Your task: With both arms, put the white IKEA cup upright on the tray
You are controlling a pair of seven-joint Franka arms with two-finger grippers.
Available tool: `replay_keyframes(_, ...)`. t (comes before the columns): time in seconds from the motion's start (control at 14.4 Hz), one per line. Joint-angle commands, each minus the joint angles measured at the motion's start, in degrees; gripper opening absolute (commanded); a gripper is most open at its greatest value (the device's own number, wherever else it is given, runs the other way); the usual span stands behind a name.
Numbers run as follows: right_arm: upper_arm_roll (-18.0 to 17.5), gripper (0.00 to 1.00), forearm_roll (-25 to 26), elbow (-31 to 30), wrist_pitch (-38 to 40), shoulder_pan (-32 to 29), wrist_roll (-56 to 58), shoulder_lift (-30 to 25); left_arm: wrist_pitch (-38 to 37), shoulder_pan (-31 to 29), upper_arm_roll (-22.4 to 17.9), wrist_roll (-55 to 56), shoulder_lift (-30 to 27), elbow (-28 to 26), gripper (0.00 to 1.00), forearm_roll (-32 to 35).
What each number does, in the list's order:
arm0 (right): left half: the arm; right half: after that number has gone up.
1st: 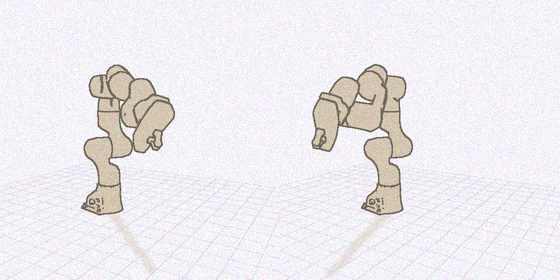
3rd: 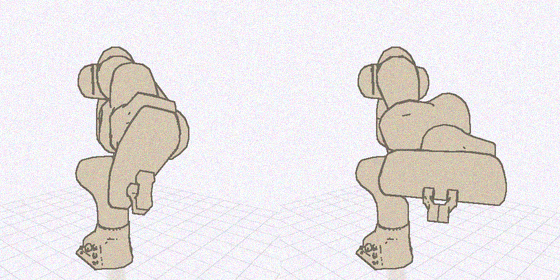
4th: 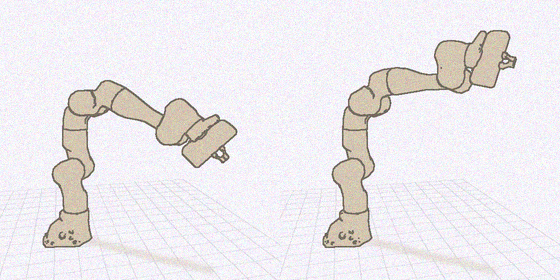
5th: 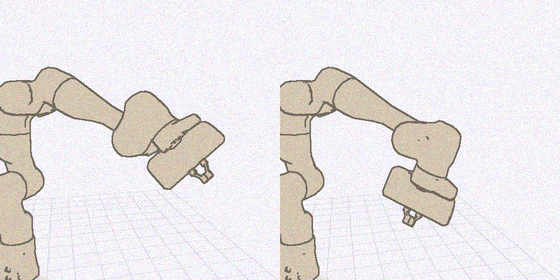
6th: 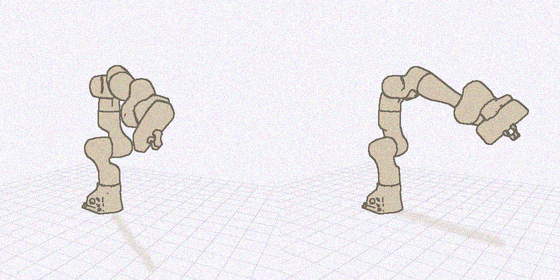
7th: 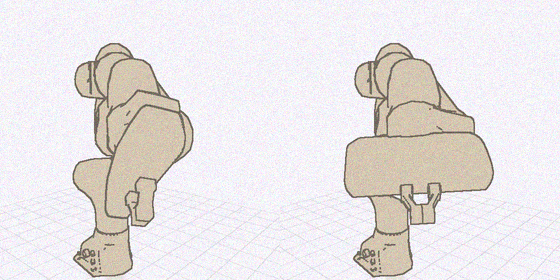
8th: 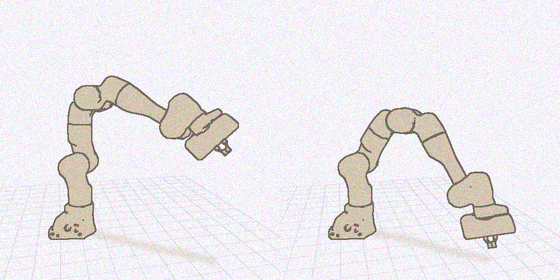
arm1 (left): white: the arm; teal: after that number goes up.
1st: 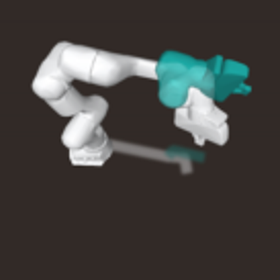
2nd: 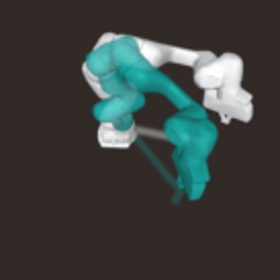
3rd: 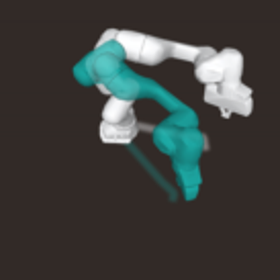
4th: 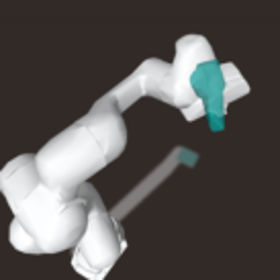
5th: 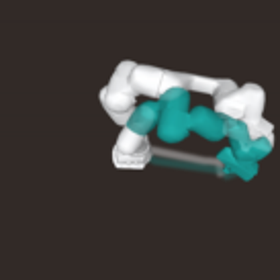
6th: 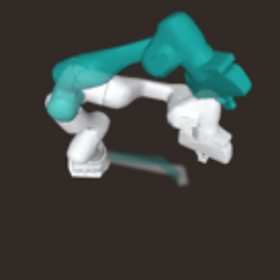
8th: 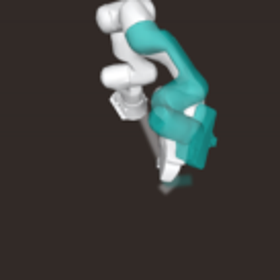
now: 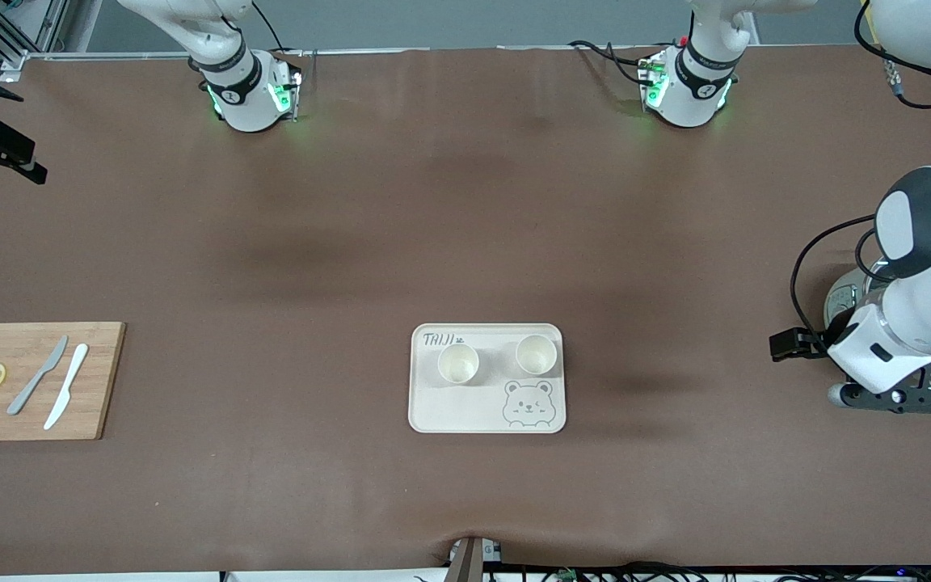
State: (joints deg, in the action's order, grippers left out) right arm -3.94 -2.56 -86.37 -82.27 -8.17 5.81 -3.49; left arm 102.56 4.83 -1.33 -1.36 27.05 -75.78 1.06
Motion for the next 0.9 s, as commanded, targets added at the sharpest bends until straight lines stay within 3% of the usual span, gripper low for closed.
replay_keyframes(0.0,-0.72,1.0,-1.04,0.59,0.53,-1.68,-0.19,0.24,-0.96,0.71,-0.16,-0.66,-0.86,-0.34,1.0,1.22)
replay_keyframes(0.28,-0.81,1.0,-1.13,-0.55,0.79,-1.15,-1.85,0.86,-0.87,0.01,-0.25,-2.94,-0.86,-0.34,1.0,2.27)
replay_keyframes(0.56,-1.07,1.0,-4.56,-0.55,1.84,2.09,-14.58,0.86,-0.96,-0.08,-0.16,-4.79,-0.86,-0.42,1.0,4.21)
replay_keyframes(0.83,-1.16,1.0,-4.47,-0.55,1.85,3.51,-15.83,0.68,-0.87,-0.43,-0.16,-4.97,-0.94,-0.42,1.0,4.21)
